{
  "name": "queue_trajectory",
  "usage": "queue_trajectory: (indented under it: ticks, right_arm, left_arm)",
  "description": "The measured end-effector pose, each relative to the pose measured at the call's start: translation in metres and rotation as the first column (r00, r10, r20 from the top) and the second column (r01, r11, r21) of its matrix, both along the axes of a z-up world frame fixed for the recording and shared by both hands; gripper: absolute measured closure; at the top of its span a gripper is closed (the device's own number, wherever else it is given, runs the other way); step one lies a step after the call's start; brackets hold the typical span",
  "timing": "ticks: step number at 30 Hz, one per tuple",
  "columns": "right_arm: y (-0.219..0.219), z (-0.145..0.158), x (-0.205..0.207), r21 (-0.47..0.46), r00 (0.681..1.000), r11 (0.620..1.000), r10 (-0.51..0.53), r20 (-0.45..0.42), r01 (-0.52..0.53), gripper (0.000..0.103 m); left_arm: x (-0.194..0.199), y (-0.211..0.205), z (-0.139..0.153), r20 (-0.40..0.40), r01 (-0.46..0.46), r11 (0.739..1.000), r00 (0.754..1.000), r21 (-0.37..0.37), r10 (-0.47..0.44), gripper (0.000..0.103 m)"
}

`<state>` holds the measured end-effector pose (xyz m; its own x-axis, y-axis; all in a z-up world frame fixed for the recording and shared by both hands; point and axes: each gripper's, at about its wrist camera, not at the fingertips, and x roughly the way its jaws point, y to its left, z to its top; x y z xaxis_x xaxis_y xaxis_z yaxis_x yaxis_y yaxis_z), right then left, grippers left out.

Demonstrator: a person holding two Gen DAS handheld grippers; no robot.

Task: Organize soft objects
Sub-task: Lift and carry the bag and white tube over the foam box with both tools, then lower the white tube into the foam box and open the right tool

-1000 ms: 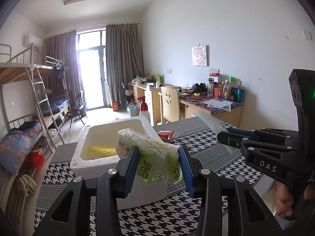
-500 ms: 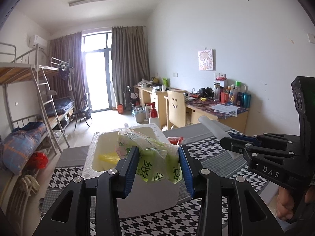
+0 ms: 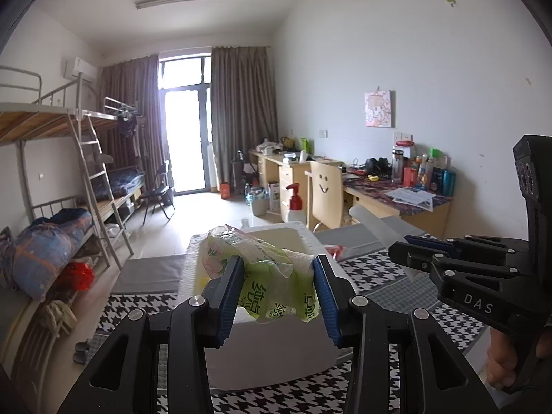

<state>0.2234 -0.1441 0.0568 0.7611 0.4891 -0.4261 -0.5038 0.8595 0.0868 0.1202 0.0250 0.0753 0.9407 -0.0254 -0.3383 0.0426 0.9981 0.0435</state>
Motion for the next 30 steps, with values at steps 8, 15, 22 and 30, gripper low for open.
queue_trajectory:
  ticks: [8,15,22,30]
  right_arm:
    - [0.013,0.004,0.009,-0.006,1.000,1.000,0.022,0.003,-0.022,0.085]
    - [0.026,0.003,0.017,-0.013,0.999,0.999,0.045,-0.012,-0.045,0.085]
    - [0.037,0.002,0.023,-0.015,0.997,0.997,0.070,-0.022,-0.070,0.085]
    - [0.049,0.003,0.031,-0.022,0.995,0.996,0.089,-0.037,-0.090,0.085]
  left_arm:
    - [0.006,0.015,0.000,-0.004,-0.036,0.999,0.999,-0.016,0.036,0.059]
    - [0.008,0.025,0.000,-0.013,-0.069,0.997,0.998,-0.022,0.069,0.059]
    - [0.010,0.032,-0.002,-0.016,-0.097,0.995,0.995,-0.024,0.096,0.059]
    - [0.011,0.038,-0.005,-0.020,-0.114,0.993,0.993,-0.021,0.114,0.059]
